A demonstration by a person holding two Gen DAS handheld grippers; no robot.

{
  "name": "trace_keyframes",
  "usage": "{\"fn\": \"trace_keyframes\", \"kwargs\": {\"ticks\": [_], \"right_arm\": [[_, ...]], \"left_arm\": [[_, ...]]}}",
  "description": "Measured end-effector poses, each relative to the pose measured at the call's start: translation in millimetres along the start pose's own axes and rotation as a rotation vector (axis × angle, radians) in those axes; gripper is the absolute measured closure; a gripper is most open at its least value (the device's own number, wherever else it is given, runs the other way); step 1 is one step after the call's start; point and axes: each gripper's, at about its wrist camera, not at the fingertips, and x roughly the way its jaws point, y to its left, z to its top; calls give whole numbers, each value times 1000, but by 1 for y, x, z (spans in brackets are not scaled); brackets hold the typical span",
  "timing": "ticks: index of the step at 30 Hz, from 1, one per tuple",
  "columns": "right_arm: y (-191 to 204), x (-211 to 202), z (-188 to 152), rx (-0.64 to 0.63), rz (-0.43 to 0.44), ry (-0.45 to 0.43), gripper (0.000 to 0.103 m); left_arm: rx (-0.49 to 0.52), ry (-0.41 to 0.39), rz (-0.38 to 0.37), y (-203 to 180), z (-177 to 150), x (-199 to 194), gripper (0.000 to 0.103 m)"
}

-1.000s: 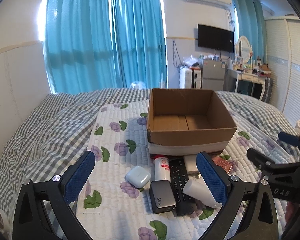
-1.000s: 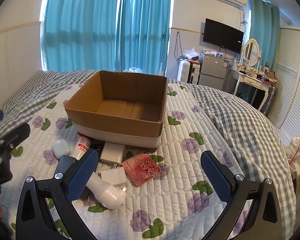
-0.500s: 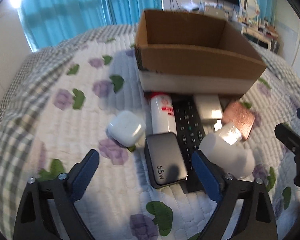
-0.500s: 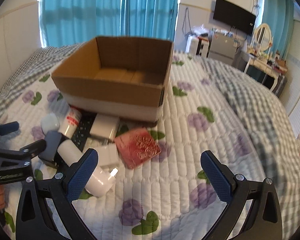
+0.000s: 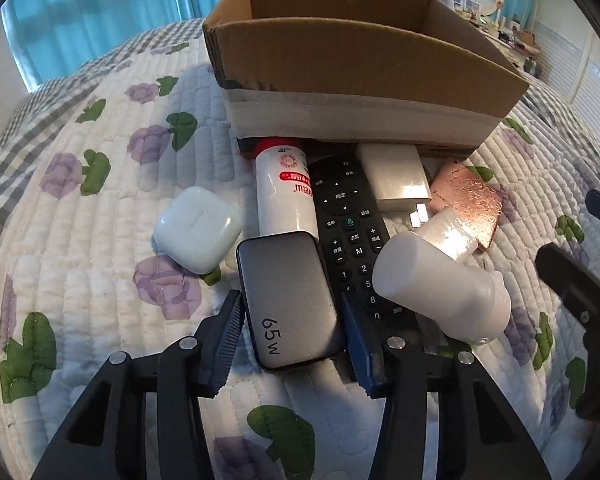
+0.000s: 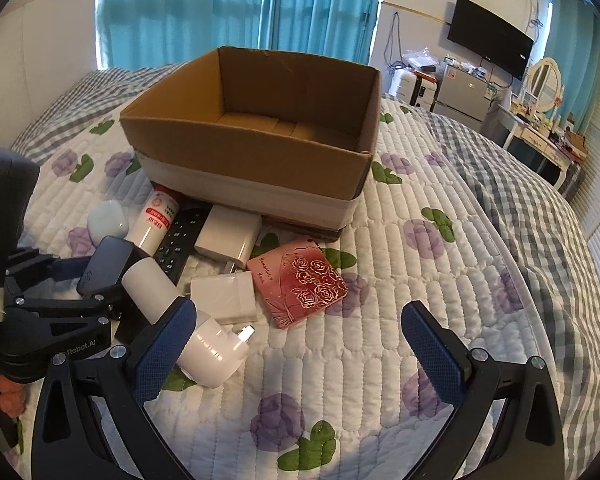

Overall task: Organize rigid objects
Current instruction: 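Grasp the black power bank with left tool while right tool grasps white bottle, then lower power bank into box with left tool while right tool drops white bottle in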

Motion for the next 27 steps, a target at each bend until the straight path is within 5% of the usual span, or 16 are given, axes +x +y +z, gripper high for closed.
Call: {"fn": "trace_keyframes", "kwargs": {"ticks": [10,17,21,27], "right_arm": [[35,14,-11,-131,44,60,1],[57,45,-15,-200,60,142,22],[60,50,-19,-217,55,160,56],[47,25,-12,-156,65,94,58]], "left_arm": [[-86,-96,11,23,-12,-42,60],[-78,-112,10,25,-12,-47,60],[-68,-125,9,26,-11,-46,60],[-41,-154,14,17,-7,-60,60]]}}
